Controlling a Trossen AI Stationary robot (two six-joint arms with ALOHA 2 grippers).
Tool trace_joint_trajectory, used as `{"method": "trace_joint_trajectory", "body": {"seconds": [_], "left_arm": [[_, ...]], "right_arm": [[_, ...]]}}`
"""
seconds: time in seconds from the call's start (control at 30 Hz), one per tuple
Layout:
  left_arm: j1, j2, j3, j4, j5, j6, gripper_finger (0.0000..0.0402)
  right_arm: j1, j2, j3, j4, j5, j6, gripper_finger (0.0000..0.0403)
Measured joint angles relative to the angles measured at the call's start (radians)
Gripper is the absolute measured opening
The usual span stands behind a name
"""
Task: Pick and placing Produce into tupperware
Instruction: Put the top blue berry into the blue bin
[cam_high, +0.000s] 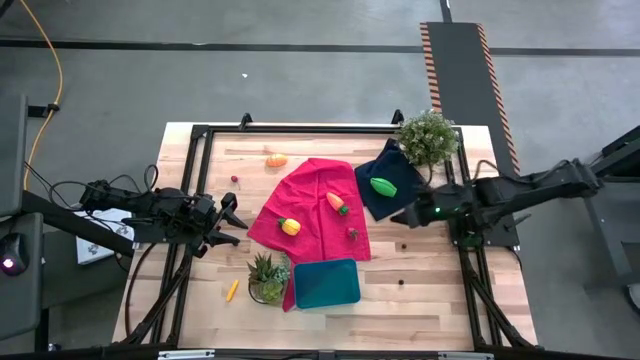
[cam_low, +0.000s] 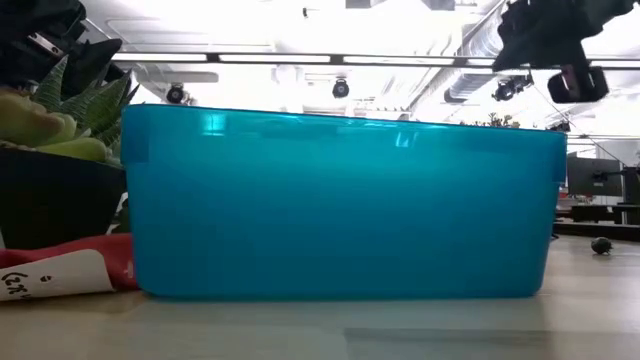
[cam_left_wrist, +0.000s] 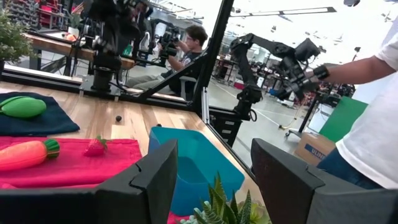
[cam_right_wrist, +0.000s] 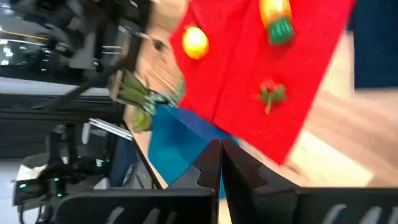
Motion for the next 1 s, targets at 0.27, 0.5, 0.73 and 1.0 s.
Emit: {"method": "trace_joint_trajectory", "body": {"seconds": [0.27, 0.5, 0.73, 1.0], "left_arm": [[0.000, 0.000, 0.000, 0.000, 0.000, 0.000, 0.0193], [0.000, 0.000, 0.000, -0.001, 0.000, 0.000, 0.0193], [0.000, 0.000, 0.000, -0.001, 0.000, 0.000, 0.0193], [0.000, 0.000, 0.000, -0.001, 0.000, 0.000, 0.0193]], "right_arm": [[0.065, 0.136, 0.000, -0.019, 0.000, 0.169, 0.0005], [0.109, 0.210, 0.000, -0.058, -0.001, 0.285, 0.0005], [0.133, 0.247, 0.000, -0.102, -0.001, 0.366, 0.0005], [0.134, 0.273, 0.056, -0.285, -0.002, 0.430, 0.0005]]}}
